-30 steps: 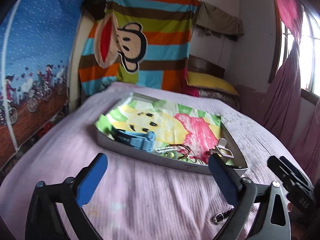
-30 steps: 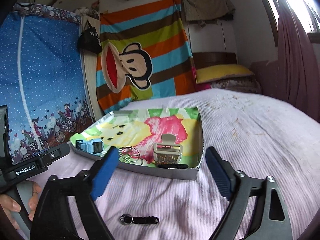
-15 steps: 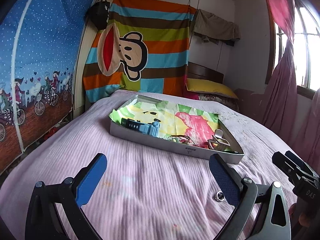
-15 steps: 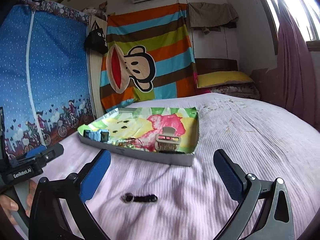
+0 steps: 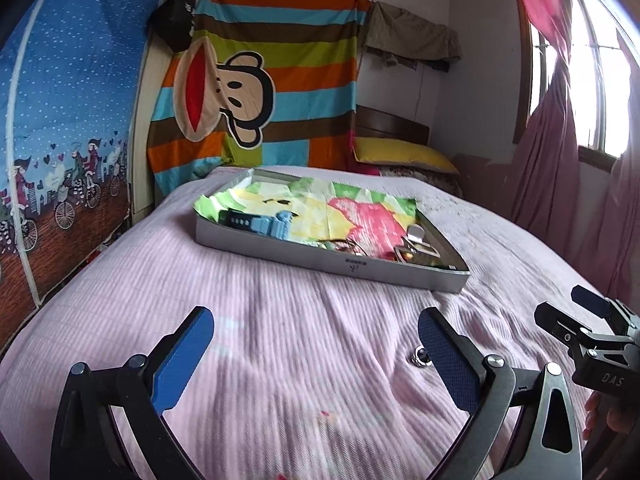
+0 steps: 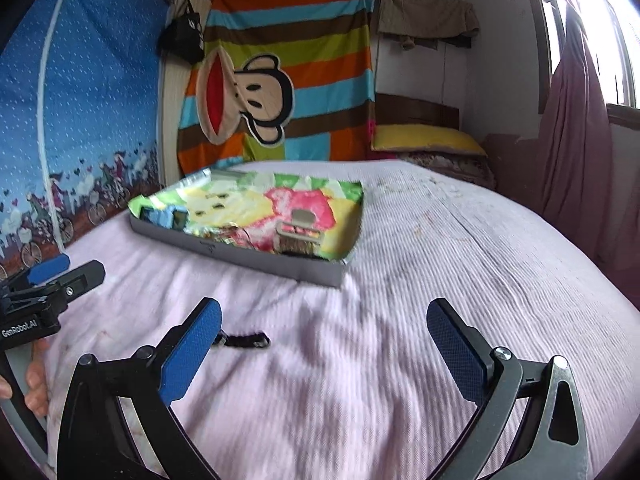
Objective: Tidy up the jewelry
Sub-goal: 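Pull both open tools back from the tray toward the black keychain, then grasp the metal ring of the black keychain with the left tool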
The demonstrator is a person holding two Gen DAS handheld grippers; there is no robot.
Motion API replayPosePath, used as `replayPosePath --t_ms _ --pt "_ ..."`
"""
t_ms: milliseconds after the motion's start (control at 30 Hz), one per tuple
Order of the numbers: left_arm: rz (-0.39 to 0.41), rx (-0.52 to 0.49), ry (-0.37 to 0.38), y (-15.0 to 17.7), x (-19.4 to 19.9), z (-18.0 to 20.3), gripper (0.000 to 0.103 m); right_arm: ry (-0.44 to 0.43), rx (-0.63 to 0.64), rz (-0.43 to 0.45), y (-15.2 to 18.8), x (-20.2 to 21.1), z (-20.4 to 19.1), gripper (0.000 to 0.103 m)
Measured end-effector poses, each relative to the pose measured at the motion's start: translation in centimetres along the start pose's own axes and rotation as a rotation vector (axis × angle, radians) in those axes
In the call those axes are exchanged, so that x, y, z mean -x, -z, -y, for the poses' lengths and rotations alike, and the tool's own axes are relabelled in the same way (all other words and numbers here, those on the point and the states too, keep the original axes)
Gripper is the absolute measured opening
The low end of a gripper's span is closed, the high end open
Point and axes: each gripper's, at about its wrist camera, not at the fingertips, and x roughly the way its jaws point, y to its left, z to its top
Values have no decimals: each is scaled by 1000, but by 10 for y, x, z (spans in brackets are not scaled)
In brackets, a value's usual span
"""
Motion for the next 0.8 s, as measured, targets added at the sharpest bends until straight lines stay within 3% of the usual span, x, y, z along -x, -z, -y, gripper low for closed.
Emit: replayPosePath --t_ms 400,633,800 --pt "-146 -81 50 8 -22 17 103 -29 -63 -108 9 -20 7 98" --pt "-202 -102 97 10 -31 22 102 -97 -59 -167 15 -36 -3 60" --pt "-247 -109 146 11 -39 28 84 -150 -84 -199 19 -48 -6 37"
